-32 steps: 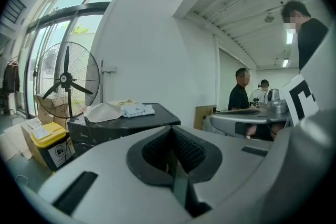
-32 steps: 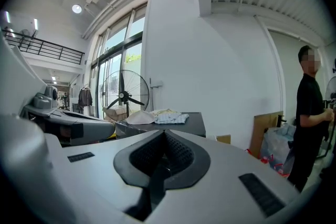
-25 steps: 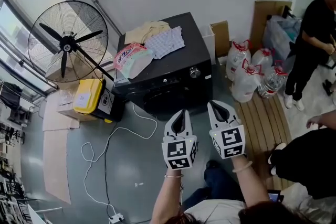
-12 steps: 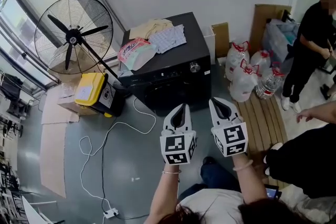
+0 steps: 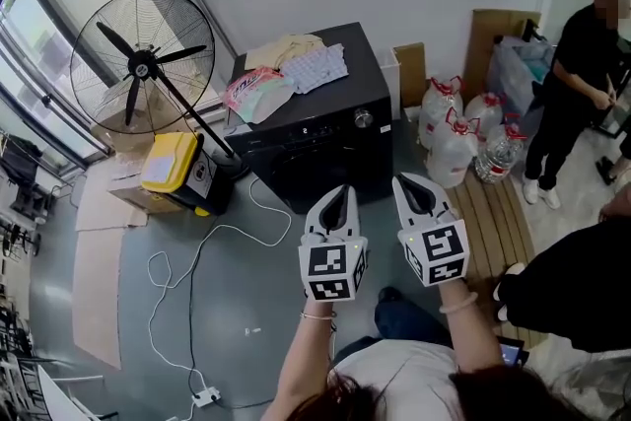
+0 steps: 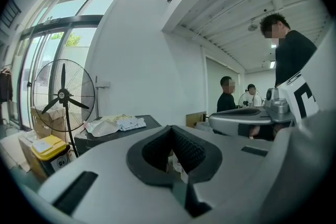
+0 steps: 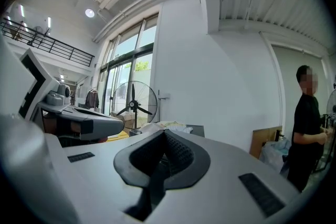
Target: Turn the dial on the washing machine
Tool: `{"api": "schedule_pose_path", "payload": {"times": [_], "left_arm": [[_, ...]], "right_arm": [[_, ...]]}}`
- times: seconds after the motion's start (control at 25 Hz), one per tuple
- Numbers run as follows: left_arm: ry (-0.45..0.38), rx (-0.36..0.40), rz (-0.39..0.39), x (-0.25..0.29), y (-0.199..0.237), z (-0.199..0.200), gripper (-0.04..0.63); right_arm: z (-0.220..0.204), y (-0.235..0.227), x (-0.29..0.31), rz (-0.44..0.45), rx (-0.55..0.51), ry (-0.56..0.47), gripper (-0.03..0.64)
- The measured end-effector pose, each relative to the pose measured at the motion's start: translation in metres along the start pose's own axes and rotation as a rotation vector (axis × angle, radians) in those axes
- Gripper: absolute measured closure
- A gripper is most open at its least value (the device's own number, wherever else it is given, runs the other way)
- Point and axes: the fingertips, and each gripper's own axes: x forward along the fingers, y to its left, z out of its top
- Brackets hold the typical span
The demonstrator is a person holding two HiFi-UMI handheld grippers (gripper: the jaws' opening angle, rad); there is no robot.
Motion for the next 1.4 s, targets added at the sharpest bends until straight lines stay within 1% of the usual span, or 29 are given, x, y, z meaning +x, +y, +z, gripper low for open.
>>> {"api": "schedule_pose_path", "payload": {"times": [0.32, 0.56, 1.4], "left_arm": [[-0.007, 0.018, 0.016, -0.032, 0.002, 0.008, 0.581], [-0.004, 0.014, 0.020, -0.051, 0.001, 0.010, 0.581], [-0.009, -0.003, 0.002, -0.072, -0.003, 0.013, 0.581]], "right_arm": [[0.011, 0.019, -0.022, 0.007, -0.011, -0.011, 0.591], [0.019, 0.029, -0.036, 0.004, -0.012, -0.020, 0.591], [0.027, 0.039, -0.056, -0.022, -0.017, -0.023, 0.591]]}}
